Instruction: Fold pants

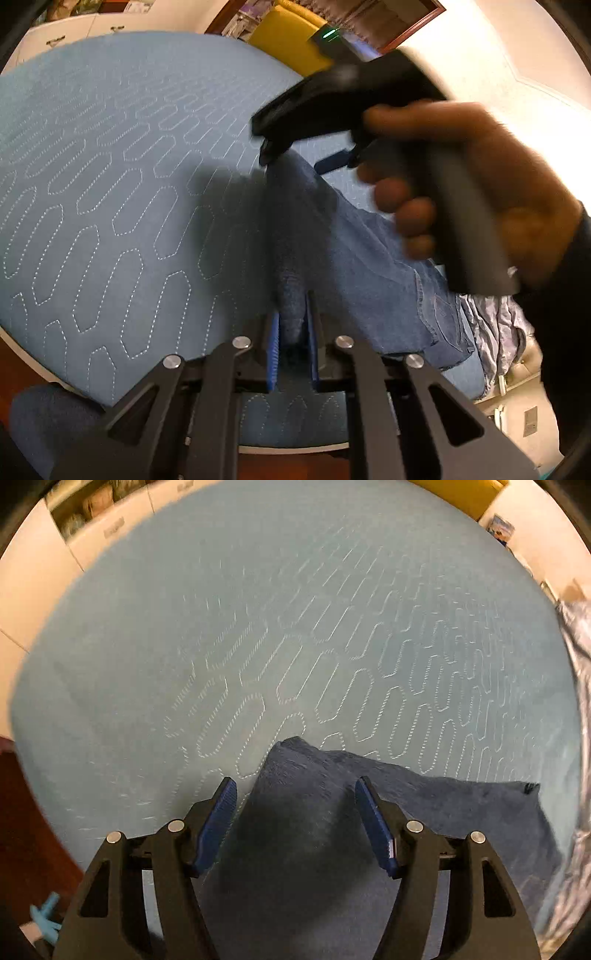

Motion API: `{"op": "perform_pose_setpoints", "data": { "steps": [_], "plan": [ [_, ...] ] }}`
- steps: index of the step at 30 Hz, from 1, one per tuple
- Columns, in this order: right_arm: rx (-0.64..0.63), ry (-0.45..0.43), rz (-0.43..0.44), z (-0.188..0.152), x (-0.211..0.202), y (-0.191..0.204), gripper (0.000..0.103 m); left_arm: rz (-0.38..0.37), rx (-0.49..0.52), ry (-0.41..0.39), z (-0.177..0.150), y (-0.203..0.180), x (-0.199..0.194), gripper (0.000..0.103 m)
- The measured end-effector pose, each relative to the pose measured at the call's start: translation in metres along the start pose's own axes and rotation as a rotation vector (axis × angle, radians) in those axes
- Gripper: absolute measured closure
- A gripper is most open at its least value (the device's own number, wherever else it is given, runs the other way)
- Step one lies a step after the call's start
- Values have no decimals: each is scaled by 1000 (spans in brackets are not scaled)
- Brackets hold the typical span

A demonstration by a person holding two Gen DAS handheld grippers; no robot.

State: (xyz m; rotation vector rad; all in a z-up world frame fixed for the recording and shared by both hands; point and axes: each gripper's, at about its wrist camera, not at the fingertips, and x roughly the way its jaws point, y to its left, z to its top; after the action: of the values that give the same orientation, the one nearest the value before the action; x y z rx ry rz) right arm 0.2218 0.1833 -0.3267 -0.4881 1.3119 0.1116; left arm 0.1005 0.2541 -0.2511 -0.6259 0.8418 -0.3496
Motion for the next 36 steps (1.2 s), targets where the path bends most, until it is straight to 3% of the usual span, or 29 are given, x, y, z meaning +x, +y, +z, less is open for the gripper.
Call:
{"op": "perform_pose_setpoints", "data": {
  "steps": [5, 6, 7, 8, 10, 11, 15, 17, 18, 21, 24, 28, 30, 34, 36],
  "plan": [
    [5, -49, -140, -16, 15, 21, 39, 10, 14, -31, -7, -9, -5, 92],
    [-7, -59, -151, -19, 16, 26, 44, 12, 13, -34, -8, -8, -6, 92],
    [-18, -61, -137, -20, 18, 30, 60, 14, 2, -37, -9, -7, -6, 89],
    [-15, -69, -137, -23, 17, 33, 63, 19, -28, -45, -12, -3, -6, 83],
    [-9, -90, -140, -23, 12, 29, 76, 35, -91, -46, -17, 5, -5, 32],
    [-6, -94, -132, -24, 9, 29, 78, 35, -128, -54, -21, 8, -4, 30],
    [17, -110, -90, -23, -4, 21, 82, 35, -158, -42, -28, 3, 13, 31],
    [23, -119, -55, -22, -9, 10, 83, 70, -176, -31, -27, 2, 21, 54],
    [28, -122, -34, -22, -13, 6, 83, 55, -183, -15, -26, 1, 25, 74],
    [52, -137, 48, -22, -25, -15, 86, 75, -118, -29, -26, -19, 21, 88],
    [83, -167, 145, -26, -43, -37, 88, 118, -14, -81, -25, -56, 4, 90],
    [126, -240, 319, -41, -93, -91, 89, 218, 193, -161, -28, -143, -12, 91],
    [157, -273, 404, -51, -117, -132, 89, 249, 365, -227, -39, -218, -14, 91],
    [266, -360, 545, -94, -167, -277, 89, 220, 628, -295, -75, -345, 14, 91],
    [309, -389, 564, -117, -177, -341, 89, 189, 769, -308, -106, -408, 48, 91]
  ]
}}
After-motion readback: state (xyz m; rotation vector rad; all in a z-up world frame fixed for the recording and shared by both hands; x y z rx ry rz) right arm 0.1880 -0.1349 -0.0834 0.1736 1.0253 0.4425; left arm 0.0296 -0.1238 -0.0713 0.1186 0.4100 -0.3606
